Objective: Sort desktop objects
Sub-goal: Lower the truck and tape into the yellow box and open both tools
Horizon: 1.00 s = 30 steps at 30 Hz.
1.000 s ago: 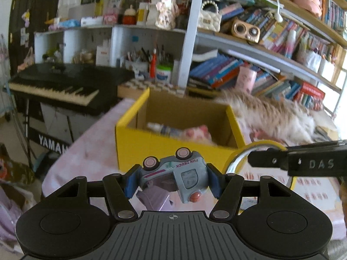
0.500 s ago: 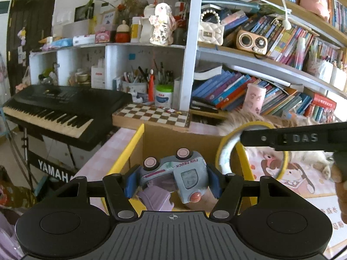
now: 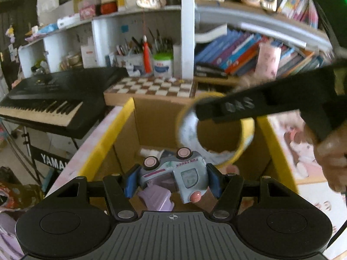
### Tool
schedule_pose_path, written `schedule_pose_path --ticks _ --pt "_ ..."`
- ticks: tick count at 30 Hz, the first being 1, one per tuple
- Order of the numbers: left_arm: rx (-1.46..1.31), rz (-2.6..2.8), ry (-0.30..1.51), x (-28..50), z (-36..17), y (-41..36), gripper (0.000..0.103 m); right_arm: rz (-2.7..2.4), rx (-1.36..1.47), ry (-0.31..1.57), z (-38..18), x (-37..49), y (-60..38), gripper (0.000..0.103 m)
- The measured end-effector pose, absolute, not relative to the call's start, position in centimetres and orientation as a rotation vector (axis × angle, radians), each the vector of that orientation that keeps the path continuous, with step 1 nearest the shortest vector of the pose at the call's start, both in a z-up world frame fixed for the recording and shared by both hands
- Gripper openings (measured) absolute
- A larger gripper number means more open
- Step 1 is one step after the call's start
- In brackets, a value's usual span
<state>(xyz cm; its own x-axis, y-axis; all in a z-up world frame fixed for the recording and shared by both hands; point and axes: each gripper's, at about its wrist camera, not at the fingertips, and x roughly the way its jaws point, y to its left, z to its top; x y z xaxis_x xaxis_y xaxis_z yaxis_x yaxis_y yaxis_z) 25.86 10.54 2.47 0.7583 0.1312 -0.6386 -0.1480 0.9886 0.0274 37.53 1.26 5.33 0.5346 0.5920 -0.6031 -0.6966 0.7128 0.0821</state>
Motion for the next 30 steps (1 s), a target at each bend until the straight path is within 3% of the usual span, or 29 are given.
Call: schedule_pose_path --ticks 12,28,30 --pt "0.066 0.147 0.832 27.5 -0.8 9.3 0.064 0.862 -0.369 0.712 2.3 40.6 6.5 0.037" --pt "0.063 0.198 0.776 27.0 0.1 9.1 0.065 0.903 -0.393 0.695 2.3 41.9 8.1 0.038" --pt "0.069 0.212 0.745 26.8 0.8 9.1 0.073 0.916 -0.394 0.694 2.3 41.9 8.5 0.038"
